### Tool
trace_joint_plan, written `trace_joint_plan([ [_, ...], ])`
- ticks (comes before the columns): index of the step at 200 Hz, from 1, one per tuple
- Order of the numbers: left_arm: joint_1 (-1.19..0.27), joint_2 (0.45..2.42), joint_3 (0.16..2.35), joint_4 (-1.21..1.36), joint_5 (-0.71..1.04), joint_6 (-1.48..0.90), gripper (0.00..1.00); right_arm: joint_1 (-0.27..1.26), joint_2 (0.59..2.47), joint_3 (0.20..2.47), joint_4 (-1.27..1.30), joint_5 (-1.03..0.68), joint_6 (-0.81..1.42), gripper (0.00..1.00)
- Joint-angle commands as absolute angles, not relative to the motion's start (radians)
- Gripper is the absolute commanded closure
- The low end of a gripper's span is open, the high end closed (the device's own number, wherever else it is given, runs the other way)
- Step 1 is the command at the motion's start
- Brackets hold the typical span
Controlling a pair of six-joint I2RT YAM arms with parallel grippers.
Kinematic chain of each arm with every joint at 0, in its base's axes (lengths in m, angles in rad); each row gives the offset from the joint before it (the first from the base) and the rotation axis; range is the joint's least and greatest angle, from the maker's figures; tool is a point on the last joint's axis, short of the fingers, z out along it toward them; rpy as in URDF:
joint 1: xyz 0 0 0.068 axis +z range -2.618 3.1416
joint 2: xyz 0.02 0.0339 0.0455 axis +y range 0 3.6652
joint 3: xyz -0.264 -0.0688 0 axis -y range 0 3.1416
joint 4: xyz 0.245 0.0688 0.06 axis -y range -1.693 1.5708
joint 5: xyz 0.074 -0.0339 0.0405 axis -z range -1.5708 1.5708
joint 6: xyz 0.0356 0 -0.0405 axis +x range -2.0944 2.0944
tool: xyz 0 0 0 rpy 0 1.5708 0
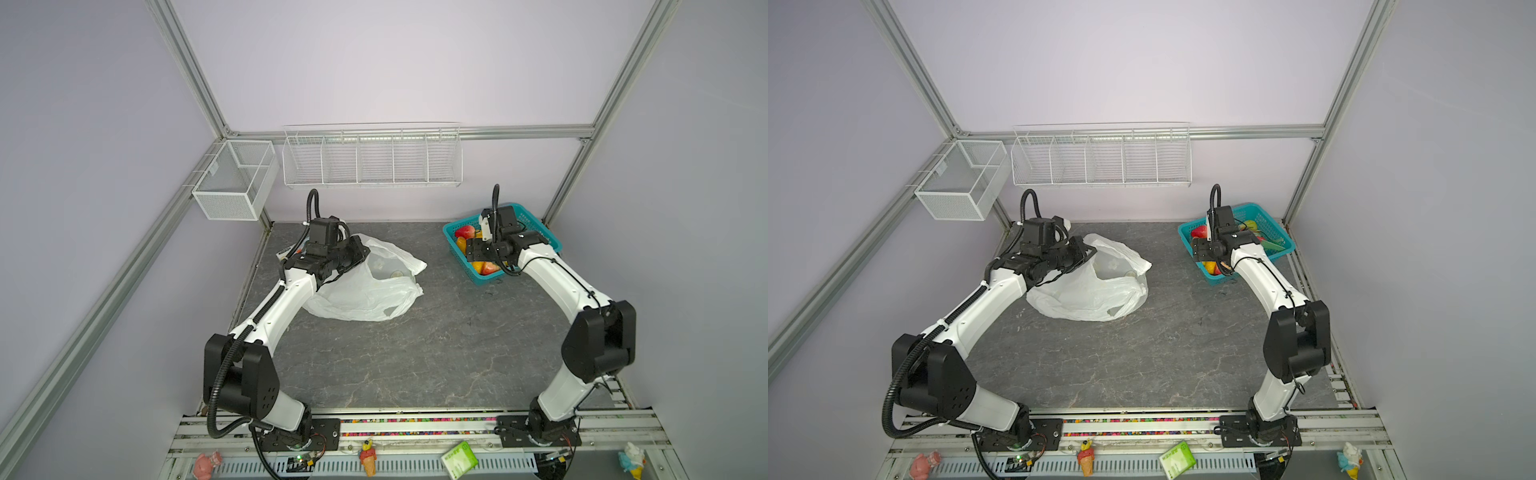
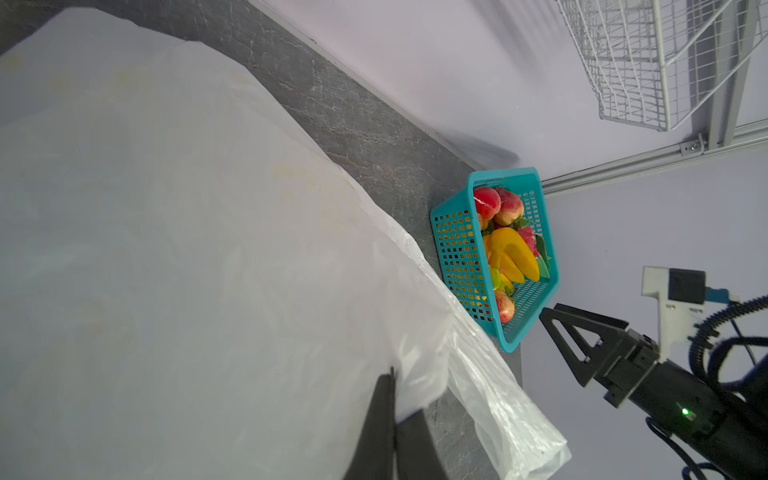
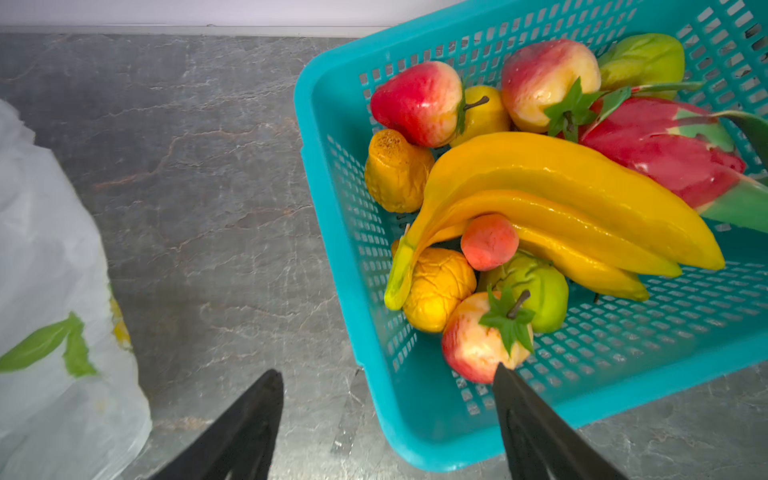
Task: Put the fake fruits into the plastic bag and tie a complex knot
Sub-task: 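Release the bag handle with the right gripper and move it to the basket, then grasp the yellow banana bunch in the basket with the right gripper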
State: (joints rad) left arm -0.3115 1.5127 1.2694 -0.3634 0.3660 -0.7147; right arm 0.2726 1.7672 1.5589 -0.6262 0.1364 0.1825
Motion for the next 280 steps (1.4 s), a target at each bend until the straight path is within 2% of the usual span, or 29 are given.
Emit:
trace_joint_plan([
  [1,-0.310,1.481,1.257,-0.345,0.359,-0.718,1.00,0.274,1.842,1.625,-0.693,0.199,0.196,0.20],
  [76,-0.310,1.480,1.252,-0.338,0.364,-0.721,1.00,0.263,2.083,1.816,-0.719,0.174,0.240,0.44],
  [122,-0.310,1.475,1.252,-0.335,0.363,-0.721,1.00,0.256,2.130,1.832,-0.711,0.204,0.258,0.56],
  [148,-0.309,1.473,1.250,-0.334,0.362,-0.721,1.00,0.249,2.143,1.816,-0.695,0.177,0.274,0.59],
  [173,-0.310,1.472,1.249,-0.332,0.363,-0.721,1.00,0.247,2.144,1.807,-0.680,0.159,0.288,0.65],
  [222,-0.310,1.468,1.250,-0.331,0.365,-0.725,1.00,0.244,2.088,1.803,-0.679,0.154,0.294,0.85],
  [280,-0.309,1.458,1.250,-0.325,0.377,-0.732,1.00,0.244,1.894,1.722,-0.688,0.178,0.300,0.92],
])
